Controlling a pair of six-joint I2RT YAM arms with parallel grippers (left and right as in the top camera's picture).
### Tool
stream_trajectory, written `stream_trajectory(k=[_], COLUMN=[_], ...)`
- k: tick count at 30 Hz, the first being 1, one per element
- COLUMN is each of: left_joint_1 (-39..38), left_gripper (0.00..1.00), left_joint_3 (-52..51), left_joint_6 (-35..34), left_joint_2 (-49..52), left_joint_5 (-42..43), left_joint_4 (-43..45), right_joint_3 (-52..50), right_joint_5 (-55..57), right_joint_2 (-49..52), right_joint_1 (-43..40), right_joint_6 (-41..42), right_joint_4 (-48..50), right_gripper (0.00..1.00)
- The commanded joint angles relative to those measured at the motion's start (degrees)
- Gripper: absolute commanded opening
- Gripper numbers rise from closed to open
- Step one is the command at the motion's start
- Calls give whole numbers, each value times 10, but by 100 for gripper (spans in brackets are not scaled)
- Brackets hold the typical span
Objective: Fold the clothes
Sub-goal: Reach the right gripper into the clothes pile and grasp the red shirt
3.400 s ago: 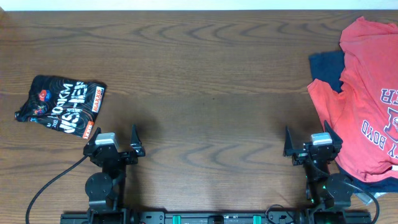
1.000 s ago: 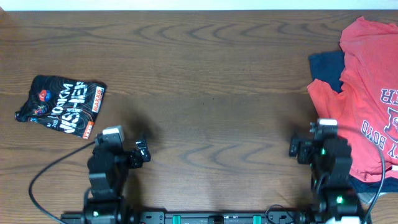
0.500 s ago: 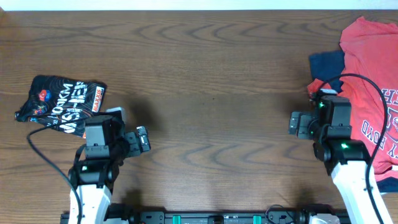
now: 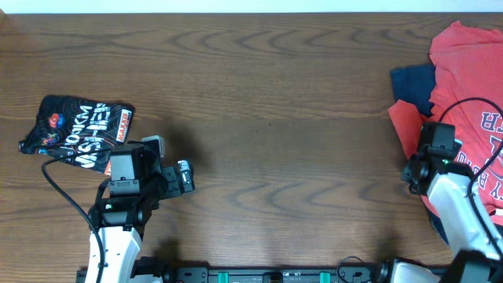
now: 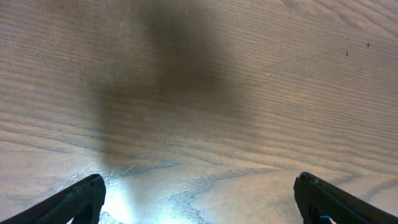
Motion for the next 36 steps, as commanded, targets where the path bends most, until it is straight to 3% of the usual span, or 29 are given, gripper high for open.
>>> stream_trajectory(k=[1,4,5,12,18,21,24,34,36], left_joint_1=[3,3,3,3,3,3,3,3,3], left_gripper=[98,98,98,98,98,98,98,98,98], left_joint_3=[9,9,9,9,9,9,9,9,9], left_joint_6=[-5,-5,-5,-5,-5,-5,-5,-5,-5], left_joint_2=[1,1,1,1,1,1,1,1,1], left_joint_5=[9,9,9,9,9,9,9,9,9], left_joint_4=[6,14,17,24,26,26,26,28,28], right_joint_3=[9,9,12,112,202,202,201,201,201], right_joint_5=[16,16,16,-33,-273,-327,-328,-299,-300], right_joint_2=[21,22,20,-23,-52,-51,-45,-42,-41], right_joint_1=[-21,-27,-27,-26,-24,-23,-17,-17,-17], right_joint_6=[22,22,22,10,-96,-126,-132,-131,-129], right_joint_4=[2,9,10,-62,-93,-100,-116,-137,-140], right_gripper=[38,5,1,1,1,1,7,2,18])
